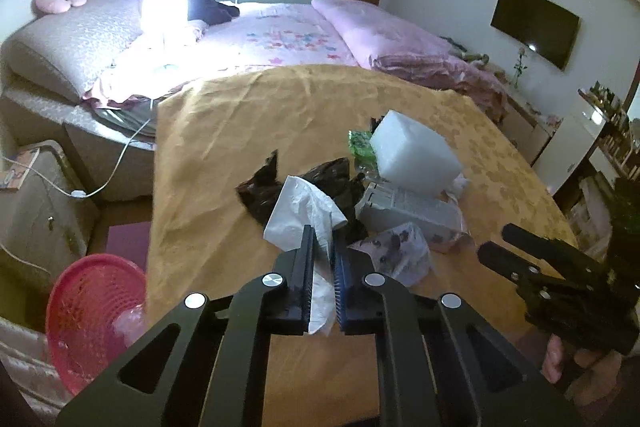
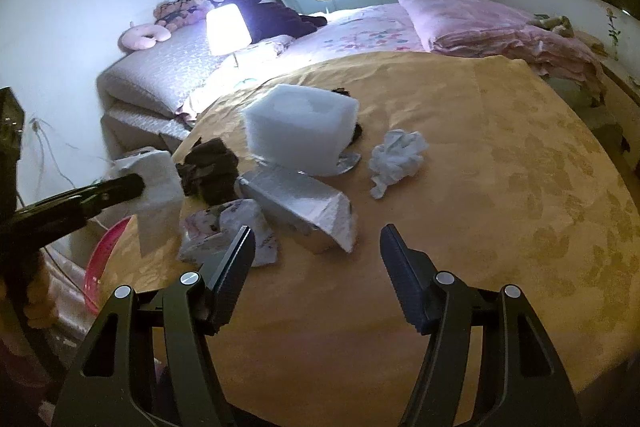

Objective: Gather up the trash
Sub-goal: 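Grasp the white tissue with the left tool, then grasp the white printed plastic bag with the right tool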

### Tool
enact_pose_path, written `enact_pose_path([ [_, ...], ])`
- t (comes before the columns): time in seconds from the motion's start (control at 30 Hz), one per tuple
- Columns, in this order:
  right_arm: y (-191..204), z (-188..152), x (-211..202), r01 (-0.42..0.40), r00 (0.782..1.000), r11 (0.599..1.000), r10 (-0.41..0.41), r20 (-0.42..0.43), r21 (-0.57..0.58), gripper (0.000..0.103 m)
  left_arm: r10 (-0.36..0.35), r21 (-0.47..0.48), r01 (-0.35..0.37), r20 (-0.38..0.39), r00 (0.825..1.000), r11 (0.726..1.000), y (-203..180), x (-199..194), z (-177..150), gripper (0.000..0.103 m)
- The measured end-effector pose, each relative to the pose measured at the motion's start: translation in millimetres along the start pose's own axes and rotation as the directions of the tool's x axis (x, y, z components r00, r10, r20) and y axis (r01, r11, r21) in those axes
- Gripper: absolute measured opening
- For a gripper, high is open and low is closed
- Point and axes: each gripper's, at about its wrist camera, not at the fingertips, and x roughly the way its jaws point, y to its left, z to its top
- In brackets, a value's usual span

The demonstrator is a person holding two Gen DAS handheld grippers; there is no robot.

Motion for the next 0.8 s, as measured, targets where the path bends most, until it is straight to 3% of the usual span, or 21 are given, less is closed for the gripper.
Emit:
enact_pose_path([
  [0.4,46,2,22,-0.124,0.992,0.986,0.119,-0.05,-0.111,0.066,0.083,-0.051,-0.083,-0.003,0.997,0.995,42,-28,-44,0.009],
  [0.63,63,1,47,-0.123,0.989,0.983,0.11,-0.097,-0.137,0.066,0.081,-0.093,-0.081,0.005,0.997,0.992,57,-34,-50,0.008],
  [0.8,75,-3,46,-0.205,0.974,0.968,0.188,-0.126,-0.145,0.066,0.072,-0.099,-0.072,0.003,0.997,0.993,58,-32,-53,0.008],
])
